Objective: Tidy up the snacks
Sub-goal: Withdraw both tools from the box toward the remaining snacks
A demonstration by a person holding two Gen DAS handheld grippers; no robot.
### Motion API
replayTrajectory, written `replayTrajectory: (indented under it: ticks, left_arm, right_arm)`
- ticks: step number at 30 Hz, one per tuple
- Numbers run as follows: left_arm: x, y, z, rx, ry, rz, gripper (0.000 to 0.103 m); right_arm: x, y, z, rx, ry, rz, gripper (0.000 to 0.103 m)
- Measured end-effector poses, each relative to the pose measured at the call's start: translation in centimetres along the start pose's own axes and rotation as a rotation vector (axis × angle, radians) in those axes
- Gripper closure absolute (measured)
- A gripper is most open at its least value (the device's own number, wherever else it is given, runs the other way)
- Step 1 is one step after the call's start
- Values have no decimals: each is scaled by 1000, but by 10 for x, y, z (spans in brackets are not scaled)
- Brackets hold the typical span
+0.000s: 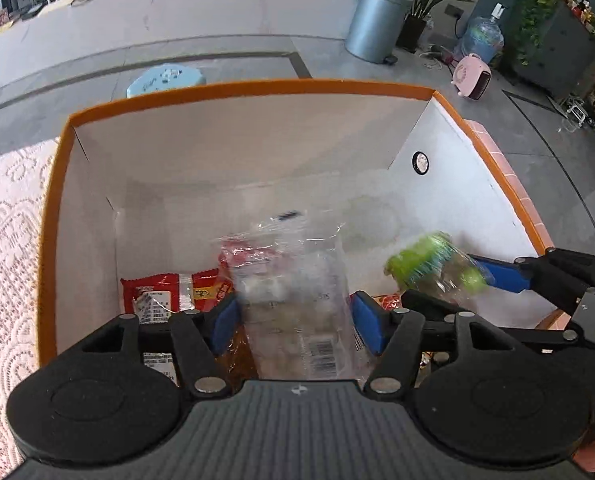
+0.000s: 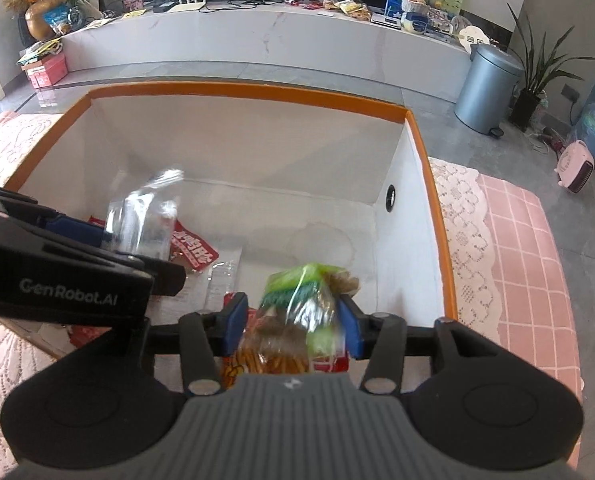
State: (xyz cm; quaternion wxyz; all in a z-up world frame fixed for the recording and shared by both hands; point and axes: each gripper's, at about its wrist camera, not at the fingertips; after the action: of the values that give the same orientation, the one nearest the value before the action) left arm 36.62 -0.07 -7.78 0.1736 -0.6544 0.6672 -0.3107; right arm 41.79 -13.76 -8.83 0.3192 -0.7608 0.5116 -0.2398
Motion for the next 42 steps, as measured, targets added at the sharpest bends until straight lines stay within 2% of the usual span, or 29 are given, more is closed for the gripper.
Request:
replayTrajectory:
  ticks: [1,3,11,17,19,22,26,30,33,36,40,42]
  left_arm:
    - [0,0,-4,16,7,6,29]
    - [2,-2,-11,39,0,9,23]
    - [4,-12,-54,114,-33,-2,22]
    - [18,-7,-111,173,-93,35,22]
    - [24,-2,-134,205,-78,45,22]
    - [27,7,-166,233,-13,25,22]
    - [28,29,-205,274,80,-15,22]
    - [30,63,-232,369,112,0,20]
    - [32,92,-236,419,119,40,19]
    - [34,116,-232,426,74,61,19]
    - [30,141,-225,386,111,32,19]
    - [29,149,-221,373,100,28,19]
  right_arm:
    - [-1,0,-3,4,-3,-4,42]
    - [-4,-1,-10,16,10,-16,32]
    - [-10,-11,-43,39,20,-26,27]
    - [-8,-10,-87,64,33,37,24]
    - [-10,-7,-105,74,40,62,22]
    - [-14,0,-132,101,38,85,21]
    - [-24,14,-176,163,25,113,19]
    - [-36,39,-217,252,38,128,19]
    - [-47,61,-246,312,41,140,19]
    - [-58,87,-267,350,59,147,19]
    - [-70,119,-284,366,83,172,19]
    - [-74,133,-289,367,101,181,19]
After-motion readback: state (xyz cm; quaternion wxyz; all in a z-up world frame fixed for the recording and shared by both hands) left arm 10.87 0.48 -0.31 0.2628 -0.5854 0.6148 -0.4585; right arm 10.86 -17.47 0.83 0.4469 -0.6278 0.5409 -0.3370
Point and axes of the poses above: each gripper's, at about its wrist camera, not at the fingertips, and z roughly the way its jaws point, x to its right, y to its underside, and after that the axes turned 12 degrees about x, right-handed
